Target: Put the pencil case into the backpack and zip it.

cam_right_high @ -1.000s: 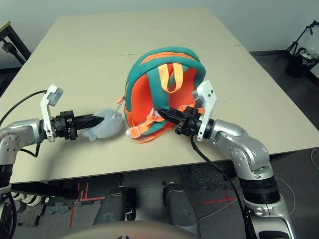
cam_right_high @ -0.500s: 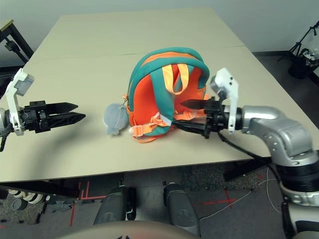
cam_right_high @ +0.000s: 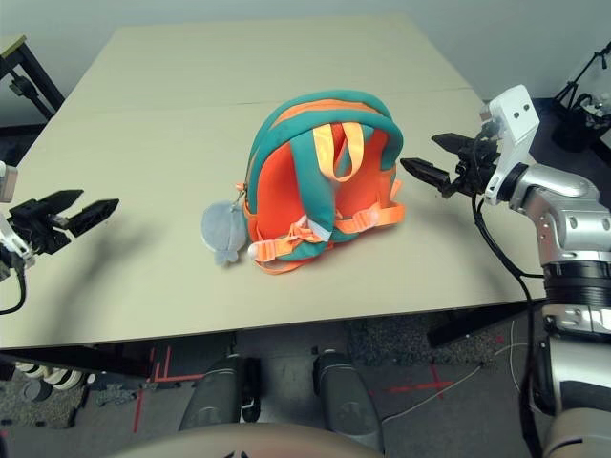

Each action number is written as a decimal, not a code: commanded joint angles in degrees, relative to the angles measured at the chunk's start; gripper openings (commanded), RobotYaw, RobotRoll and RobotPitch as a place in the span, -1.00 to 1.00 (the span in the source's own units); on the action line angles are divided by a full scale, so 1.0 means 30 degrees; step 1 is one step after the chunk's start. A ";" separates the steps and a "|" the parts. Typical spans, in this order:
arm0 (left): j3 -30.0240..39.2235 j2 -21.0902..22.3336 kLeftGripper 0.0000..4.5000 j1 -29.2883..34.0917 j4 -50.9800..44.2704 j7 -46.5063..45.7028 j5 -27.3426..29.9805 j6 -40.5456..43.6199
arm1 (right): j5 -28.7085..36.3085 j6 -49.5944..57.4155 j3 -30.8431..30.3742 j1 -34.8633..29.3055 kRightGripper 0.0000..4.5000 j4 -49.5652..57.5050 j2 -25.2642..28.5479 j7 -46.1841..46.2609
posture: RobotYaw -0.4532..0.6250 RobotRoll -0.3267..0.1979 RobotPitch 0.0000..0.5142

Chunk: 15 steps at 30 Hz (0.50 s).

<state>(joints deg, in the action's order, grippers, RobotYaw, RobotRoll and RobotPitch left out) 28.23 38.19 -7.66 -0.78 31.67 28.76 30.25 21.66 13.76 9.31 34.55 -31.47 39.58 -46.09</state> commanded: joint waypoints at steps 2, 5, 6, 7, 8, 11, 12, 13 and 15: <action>0.0341 -0.1060 1.00 -0.0224 0.1841 -0.2210 -0.1667 -0.2622 | -0.0776 -0.2702 0.1399 0.1473 0.97 -0.3858 -0.1203 0.3091 | -0.25 0.25 -0.71; 0.0686 -0.1540 1.00 -0.0596 0.3206 -0.3401 -0.2265 -0.4358 | -0.1204 -0.4663 0.2152 0.2549 0.97 -0.6665 -0.2197 0.5927 | -0.24 0.25 -0.71; 0.0730 -0.1651 1.00 -0.0701 0.3559 -0.3690 -0.2344 -0.4685 | -0.1230 -0.5091 0.2343 0.2797 0.97 -0.7239 -0.2433 0.6368 | -0.24 0.25 -0.70; 0.0625 -0.1730 1.00 -0.0734 0.3928 -0.3931 -0.2575 -0.5117 | -0.1335 -0.5549 0.2473 0.3003 0.97 -0.7793 -0.2627 0.6887 | -0.24 0.25 -0.70; 0.0401 -0.1736 1.00 -0.0695 0.4193 -0.4043 -0.2867 -0.5455 | -0.1482 -0.5948 0.2532 0.3170 0.97 -0.8260 -0.2747 0.7384 | -0.24 0.25 -0.70; -0.0427 -0.1514 1.00 -0.0334 0.4868 -0.4310 -0.4170 -0.6531 | -0.1908 -0.6916 0.2665 0.3432 0.97 -0.9371 -0.2938 0.8523 | -0.24 0.25 -0.71; -0.0186 -0.1816 1.00 -0.0430 0.5043 -0.4555 -0.3953 -0.6617 | -0.2048 -0.7180 0.2668 0.3412 0.97 -0.9677 -0.2986 0.8743 | -0.24 0.25 -0.72; 0.0117 -0.2130 1.00 -0.0549 0.5162 -0.4814 -0.3668 -0.6629 | -0.2136 -0.7350 0.2672 0.3377 0.97 -0.9931 -0.3038 0.8894 | -0.25 0.25 -0.73; 0.0322 -0.2404 1.00 -0.0561 0.5226 -0.5101 -0.3553 -0.6740 | -0.2238 -0.7506 0.2630 0.3200 0.97 -1.0193 -0.3155 0.8919 | -0.25 0.25 -0.73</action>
<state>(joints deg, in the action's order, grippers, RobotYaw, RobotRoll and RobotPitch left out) 28.40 31.53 -9.57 14.18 17.21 17.93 10.71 15.51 -7.74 16.58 44.28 -60.75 30.57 -19.82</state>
